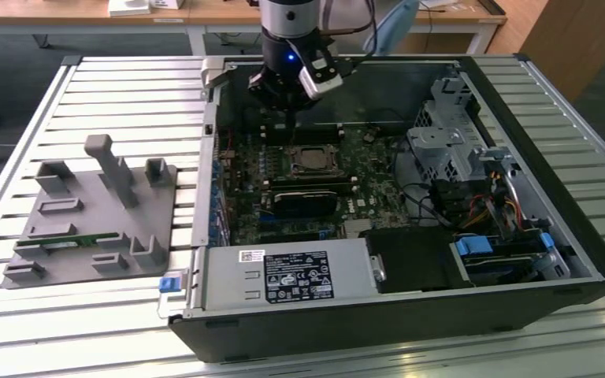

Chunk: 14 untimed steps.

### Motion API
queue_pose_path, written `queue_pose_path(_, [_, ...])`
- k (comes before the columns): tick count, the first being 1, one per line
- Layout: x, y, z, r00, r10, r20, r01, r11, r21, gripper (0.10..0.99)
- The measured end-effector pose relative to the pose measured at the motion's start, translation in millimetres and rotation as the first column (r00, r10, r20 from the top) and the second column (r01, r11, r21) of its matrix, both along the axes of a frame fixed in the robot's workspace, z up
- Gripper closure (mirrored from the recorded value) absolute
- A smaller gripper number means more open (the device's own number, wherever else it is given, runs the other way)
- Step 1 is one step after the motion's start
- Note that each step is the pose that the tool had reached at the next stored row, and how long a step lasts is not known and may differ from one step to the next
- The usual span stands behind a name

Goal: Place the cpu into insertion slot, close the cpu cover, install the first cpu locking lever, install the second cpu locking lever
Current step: 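Install the first cpu locking lever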

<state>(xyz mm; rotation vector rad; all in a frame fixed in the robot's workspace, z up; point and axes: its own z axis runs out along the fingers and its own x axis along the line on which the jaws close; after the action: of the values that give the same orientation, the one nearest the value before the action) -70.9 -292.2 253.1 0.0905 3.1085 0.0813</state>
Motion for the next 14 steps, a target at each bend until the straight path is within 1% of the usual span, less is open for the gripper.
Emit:
queue_pose_path(3, [13.9,0.2,-0.8,1.0,0.0,-0.0032,0.0,1.0,0.0,0.98])
queue_pose_path(4, [17.0,0.2,-1.2,1.0,0.0,-0.0038,0.0,1.0,0.0,0.98])
queue_pose_path(6, [17.4,0.1,-1.6,1.0,0.0,-0.004,0.0,1.0,0.001,0.98])
queue_pose_path(7, [17.4,-0.1,-1.8,1.0,0.0,-0.0041,0.0,1.0,0.007,0.98])
queue_pose_path(8, [17.5,-0.4,-2.2,1.0,0.0,-0.0037,0.0,0.9998,0.018,0.98])
queue_pose_path(9, [17.5,-0.7,-2.7,1.0,0.0,-0.0036,0.0,0.9997,0.026,0.98])
queue_pose_path(14, [18.9,-0.7,-6.8,0.9999,0.013,-0.0036,-0.013,0.9996,0.027,0.98])
